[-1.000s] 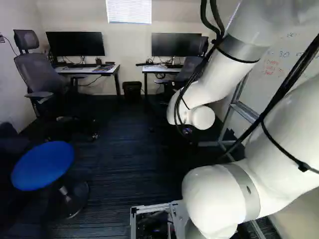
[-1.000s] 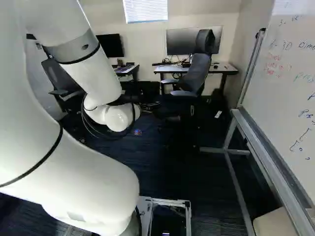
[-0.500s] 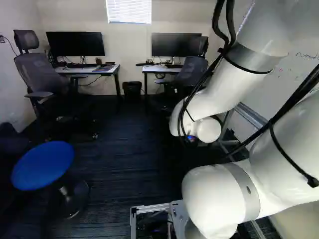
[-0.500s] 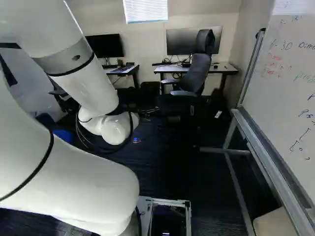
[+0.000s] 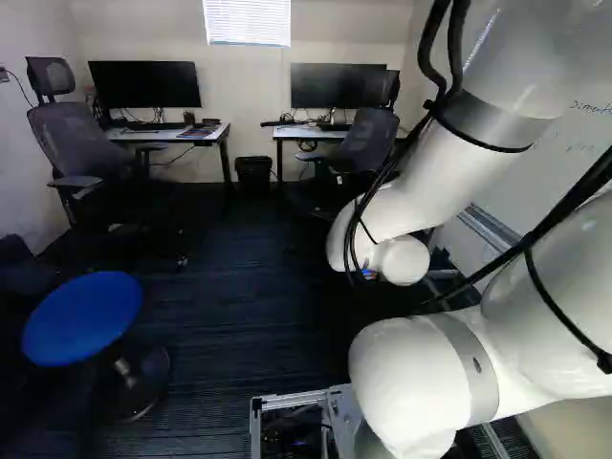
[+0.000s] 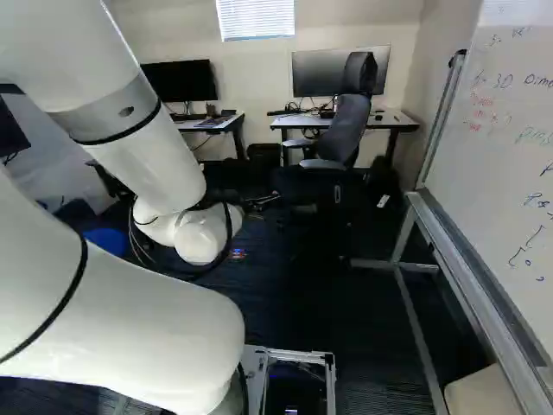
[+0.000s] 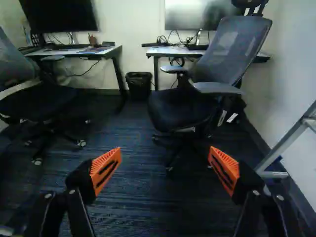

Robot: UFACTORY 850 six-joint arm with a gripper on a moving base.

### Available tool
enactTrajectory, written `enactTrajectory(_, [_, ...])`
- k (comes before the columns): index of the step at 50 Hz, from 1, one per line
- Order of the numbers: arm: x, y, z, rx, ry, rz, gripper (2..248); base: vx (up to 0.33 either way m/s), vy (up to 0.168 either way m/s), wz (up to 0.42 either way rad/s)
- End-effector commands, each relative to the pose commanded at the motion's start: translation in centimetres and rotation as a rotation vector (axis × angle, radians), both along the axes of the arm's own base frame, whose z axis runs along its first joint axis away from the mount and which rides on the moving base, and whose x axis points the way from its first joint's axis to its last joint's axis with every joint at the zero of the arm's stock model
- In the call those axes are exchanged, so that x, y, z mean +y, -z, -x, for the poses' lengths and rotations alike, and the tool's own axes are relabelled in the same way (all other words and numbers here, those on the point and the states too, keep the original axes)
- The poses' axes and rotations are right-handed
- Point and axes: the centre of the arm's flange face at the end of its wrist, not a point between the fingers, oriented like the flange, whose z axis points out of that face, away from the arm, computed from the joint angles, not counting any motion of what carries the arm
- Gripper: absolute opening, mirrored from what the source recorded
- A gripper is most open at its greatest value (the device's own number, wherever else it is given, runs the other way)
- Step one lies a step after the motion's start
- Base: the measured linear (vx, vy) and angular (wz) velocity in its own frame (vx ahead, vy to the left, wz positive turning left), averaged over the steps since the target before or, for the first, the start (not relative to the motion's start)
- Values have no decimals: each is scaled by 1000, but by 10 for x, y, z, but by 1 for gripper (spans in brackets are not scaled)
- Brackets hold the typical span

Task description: Open the door and move inside

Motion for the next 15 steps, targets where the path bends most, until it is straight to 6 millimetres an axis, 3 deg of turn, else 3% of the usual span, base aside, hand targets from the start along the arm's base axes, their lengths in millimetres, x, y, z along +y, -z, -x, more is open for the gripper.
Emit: enactTrajectory(15, [0,0,0,0,0,0,247,0,0,0])
